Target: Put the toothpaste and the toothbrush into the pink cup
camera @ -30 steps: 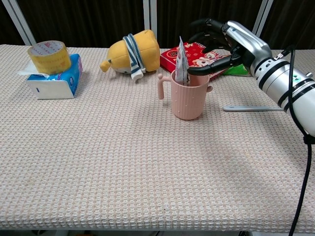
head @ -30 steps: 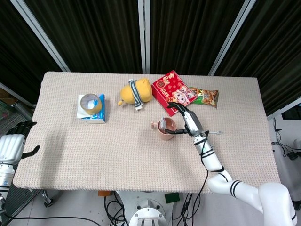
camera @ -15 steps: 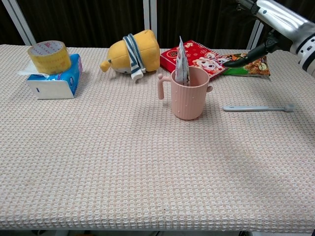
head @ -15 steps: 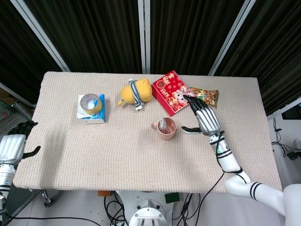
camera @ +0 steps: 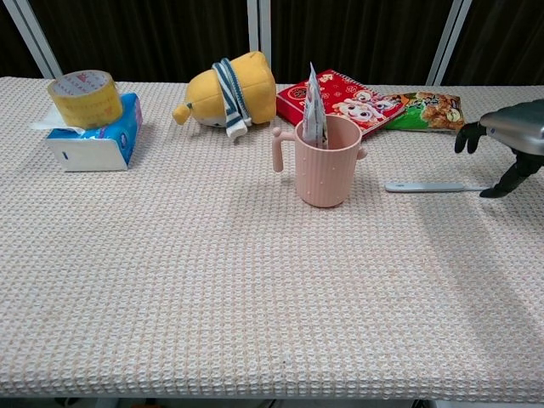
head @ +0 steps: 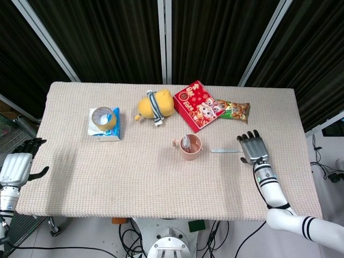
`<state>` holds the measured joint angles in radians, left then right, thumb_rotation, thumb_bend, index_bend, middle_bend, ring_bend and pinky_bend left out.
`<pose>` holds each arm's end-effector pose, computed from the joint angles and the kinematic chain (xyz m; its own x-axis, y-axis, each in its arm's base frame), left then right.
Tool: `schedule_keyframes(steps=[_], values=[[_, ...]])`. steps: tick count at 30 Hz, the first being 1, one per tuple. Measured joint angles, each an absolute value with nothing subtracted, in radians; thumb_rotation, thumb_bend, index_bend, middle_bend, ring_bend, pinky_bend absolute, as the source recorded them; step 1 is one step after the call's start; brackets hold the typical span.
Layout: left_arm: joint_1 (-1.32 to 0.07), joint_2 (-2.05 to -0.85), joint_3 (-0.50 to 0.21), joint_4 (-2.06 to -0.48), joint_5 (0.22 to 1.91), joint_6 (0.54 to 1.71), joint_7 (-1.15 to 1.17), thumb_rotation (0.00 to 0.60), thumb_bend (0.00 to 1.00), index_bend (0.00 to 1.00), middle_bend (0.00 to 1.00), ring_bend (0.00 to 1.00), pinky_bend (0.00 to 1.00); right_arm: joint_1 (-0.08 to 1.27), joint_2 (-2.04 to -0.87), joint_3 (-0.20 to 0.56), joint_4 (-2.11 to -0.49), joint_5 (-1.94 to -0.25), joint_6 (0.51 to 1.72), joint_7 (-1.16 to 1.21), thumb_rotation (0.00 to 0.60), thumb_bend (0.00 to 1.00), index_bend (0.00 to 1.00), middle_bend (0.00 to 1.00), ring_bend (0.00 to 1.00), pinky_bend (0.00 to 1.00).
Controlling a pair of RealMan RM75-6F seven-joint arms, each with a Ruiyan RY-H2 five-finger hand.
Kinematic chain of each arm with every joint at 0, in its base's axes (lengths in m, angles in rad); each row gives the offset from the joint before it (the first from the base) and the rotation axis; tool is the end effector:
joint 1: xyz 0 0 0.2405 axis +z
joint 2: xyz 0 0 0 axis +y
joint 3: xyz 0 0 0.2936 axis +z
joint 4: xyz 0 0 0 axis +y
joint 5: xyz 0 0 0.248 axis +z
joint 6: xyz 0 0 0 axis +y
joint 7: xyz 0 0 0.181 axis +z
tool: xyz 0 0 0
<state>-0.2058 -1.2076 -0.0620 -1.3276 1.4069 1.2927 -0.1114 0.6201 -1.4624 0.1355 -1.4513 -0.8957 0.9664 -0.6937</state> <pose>-0.4151 0.2796 0.1268 0.4528 0.1004 0.8859 0.8894 0.0187 -0.4567 -0.2808 -0.3980 -0.0298 0.6832 -0.3142 0.6592 -0.7241 -0.1743 0.6673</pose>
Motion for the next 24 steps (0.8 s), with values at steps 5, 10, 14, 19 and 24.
schedule_keyframes(steps=[5,10,14,19,24], values=[[-0.201,-1.208,-0.062,-1.32,1.406,1.299,-0.119,0.6,0.2,0.17,0.13,0.12,0.25,0.642,-1.517,0.121,-1.378,-0.88,0.946,-0.705,0.6,0.44,0.39,0.33,0.14,0.14],[-0.197,-1.203,-0.063,-1.319,1.405,1.305,-0.122,0.6,0.2,0.17,0.13,0.12,0.25,0.651,-1.551,0.12,-1.339,-0.911,0.952,-0.67,0.6,0.45,0.43,0.36,0.15,0.14],[-0.197,-1.201,-0.064,-1.322,1.403,1.304,-0.12,0.6,0.2,0.17,0.13,0.12,0.25,0.664,-1.575,0.122,-1.313,-0.936,0.947,-0.64,0.6,0.45,0.43,0.36,0.15,0.14],[-0.2,-1.199,-0.065,-1.327,1.403,1.302,-0.115,0.6,0.2,0.17,0.13,0.12,0.25,0.679,-1.585,0.13,-1.313,-0.951,0.941,-0.622,0.6,0.48,0.44,0.37,0.16,0.14],[-0.202,-1.197,-0.066,-1.33,1.403,1.3,-0.113,0.6,0.2,0.17,0.13,0.12,0.25,0.689,-1.589,0.133,-1.312,-0.946,0.937,-0.629,0.6,0.59,0.45,0.38,0.16,0.14]])
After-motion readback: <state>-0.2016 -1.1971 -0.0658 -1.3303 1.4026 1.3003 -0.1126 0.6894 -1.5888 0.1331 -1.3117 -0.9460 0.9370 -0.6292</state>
